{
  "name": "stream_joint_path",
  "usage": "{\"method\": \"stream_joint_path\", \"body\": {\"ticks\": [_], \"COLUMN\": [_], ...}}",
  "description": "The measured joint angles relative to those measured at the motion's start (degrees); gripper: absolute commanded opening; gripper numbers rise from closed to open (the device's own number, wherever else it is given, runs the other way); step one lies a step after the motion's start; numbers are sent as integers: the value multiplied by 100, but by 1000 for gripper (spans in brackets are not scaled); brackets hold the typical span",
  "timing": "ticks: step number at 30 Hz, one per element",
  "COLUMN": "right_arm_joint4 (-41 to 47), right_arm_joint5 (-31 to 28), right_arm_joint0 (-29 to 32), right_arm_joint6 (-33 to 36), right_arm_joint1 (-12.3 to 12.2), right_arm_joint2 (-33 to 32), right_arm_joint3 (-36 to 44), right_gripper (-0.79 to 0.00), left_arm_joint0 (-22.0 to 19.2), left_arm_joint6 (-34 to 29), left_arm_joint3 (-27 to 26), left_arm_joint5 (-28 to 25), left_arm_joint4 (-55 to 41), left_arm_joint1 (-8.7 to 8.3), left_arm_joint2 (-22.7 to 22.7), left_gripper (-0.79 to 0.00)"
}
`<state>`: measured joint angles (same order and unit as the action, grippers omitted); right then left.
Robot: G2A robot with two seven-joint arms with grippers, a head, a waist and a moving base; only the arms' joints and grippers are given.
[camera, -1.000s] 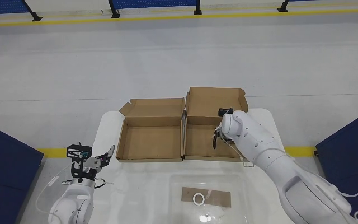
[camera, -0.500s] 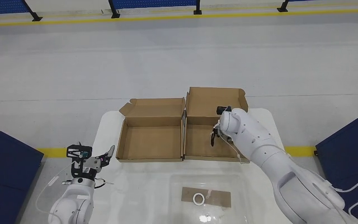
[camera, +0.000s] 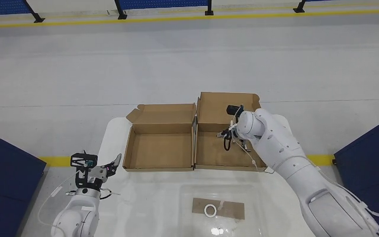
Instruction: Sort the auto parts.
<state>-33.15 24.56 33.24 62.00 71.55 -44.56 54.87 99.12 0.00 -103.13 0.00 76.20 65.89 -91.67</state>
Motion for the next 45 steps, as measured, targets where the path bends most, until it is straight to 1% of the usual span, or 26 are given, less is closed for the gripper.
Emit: {"method": "stream_joint_path", "body": {"ticks": [12,14,16,19,22,26,29,39,42,45], "right_arm_joint4": [27,202,471,977,1532,2092,2545,2511,2449,2377], "right_arm_joint5": [-18,-222,-501,-1137,-1703,-2068,-2431,-2428,-2864,-3133], "right_arm_joint0": [13,113,241,556,1014,1641,1979,1979,2086,2094], "right_arm_joint6": [-32,-103,5,439,1089,1823,2438,2406,2588,2605], "right_arm_joint1": [4,-31,-104,-289,-514,-738,-824,-825,-867,-1018], "right_arm_joint2": [-7,-158,-400,-926,-1595,-2307,-2592,-2561,-2345,-2037], "right_arm_joint3": [-30,123,386,902,1594,2523,3087,3075,3622,4076], "right_gripper": [0,0,0,0,0,0,0,0,0,0], "left_arm_joint0": [0,0,0,0,0,0,0,0,0,0], "left_arm_joint6": [0,0,0,0,0,0,0,0,0,0], "left_arm_joint3": [0,0,0,0,0,0,0,0,0,0], "left_arm_joint5": [0,0,0,0,0,0,0,0,0,0], "left_arm_joint4": [0,0,0,0,0,0,0,0,0,0], "left_arm_joint1": [0,0,0,0,0,0,0,0,0,0], "left_arm_joint2": [0,0,0,0,0,0,0,0,0,0], "left_gripper": [0,0,0,0,0,0,0,0,0,0]}}
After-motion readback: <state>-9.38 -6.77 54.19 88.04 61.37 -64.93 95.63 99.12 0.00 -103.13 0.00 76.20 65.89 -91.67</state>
